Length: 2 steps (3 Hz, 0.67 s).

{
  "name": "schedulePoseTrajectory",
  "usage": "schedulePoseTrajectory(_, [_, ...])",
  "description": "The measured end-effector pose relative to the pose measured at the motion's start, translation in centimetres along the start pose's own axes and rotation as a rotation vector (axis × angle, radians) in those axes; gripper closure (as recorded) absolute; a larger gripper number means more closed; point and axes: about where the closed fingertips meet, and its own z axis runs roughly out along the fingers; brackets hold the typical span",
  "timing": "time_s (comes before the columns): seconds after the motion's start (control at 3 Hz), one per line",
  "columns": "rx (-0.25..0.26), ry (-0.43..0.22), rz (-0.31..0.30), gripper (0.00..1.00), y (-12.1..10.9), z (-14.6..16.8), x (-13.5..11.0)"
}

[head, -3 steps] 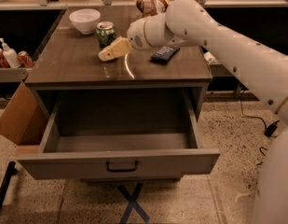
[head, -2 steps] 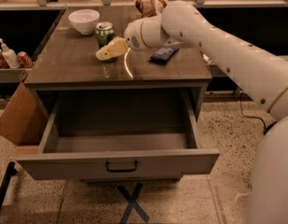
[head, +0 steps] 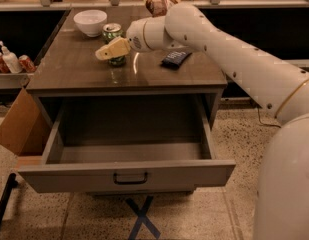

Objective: Place green can into top drawer

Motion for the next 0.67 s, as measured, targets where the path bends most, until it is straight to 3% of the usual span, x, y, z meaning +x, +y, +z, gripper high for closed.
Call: schedulePoseTrajectory(0.67, [-0.012,-0.018,-0.002,0.47,0.47,1.75,-0.59])
